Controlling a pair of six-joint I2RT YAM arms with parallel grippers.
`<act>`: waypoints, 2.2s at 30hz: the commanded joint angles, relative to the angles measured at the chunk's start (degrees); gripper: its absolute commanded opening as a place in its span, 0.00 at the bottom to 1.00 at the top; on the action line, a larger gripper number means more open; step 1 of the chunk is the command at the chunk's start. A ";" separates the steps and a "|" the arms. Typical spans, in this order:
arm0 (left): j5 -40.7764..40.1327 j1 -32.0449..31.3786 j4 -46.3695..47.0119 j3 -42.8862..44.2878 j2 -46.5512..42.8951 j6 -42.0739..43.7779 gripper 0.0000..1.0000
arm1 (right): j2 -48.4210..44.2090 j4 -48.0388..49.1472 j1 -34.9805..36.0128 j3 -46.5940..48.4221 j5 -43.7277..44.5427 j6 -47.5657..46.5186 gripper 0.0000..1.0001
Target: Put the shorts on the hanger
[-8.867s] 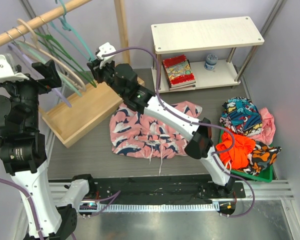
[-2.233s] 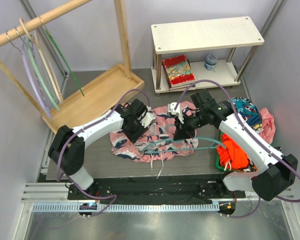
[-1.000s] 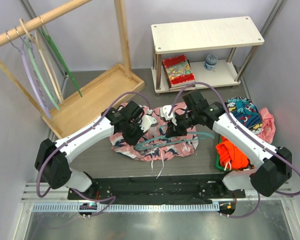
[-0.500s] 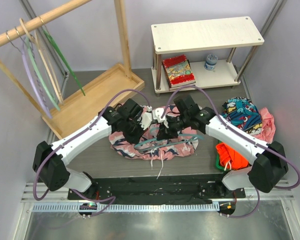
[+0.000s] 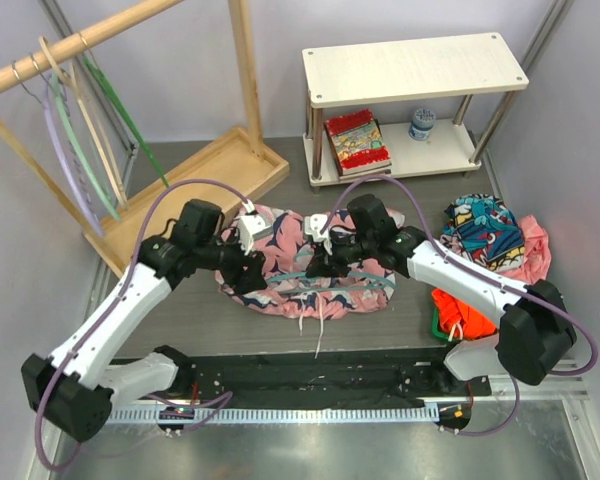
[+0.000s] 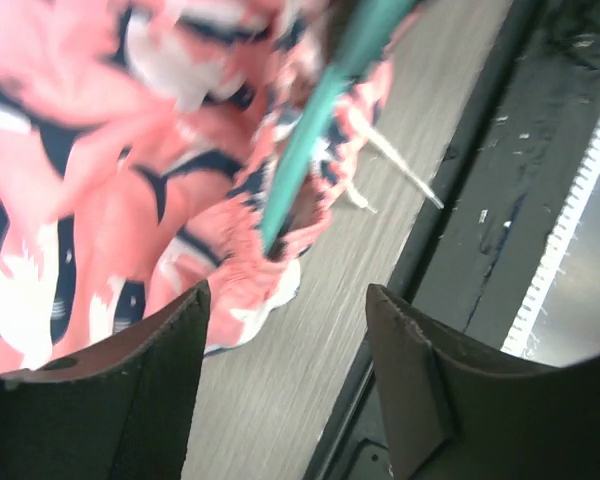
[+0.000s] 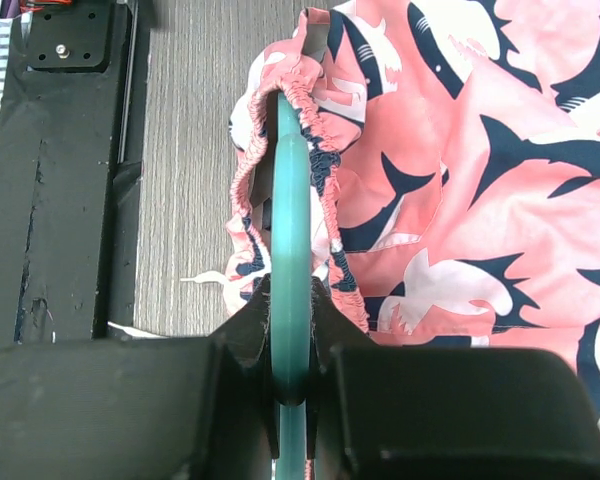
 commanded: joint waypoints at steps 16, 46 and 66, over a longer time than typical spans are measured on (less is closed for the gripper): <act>4.81 -8.42 19.81 -7.77 -1.65 20.89 0.62 | 0.67 2.23 0.87 3.36 -3.25 -1.62 0.01; -1.16 -12.73 28.97 -18.15 -2.78 20.45 0.00 | -8.38 -18.41 -12.12 12.76 -0.09 16.74 0.72; -3.10 -12.73 26.94 -18.41 -6.22 20.02 0.00 | 13.05 -35.65 -15.12 10.84 11.34 14.11 0.47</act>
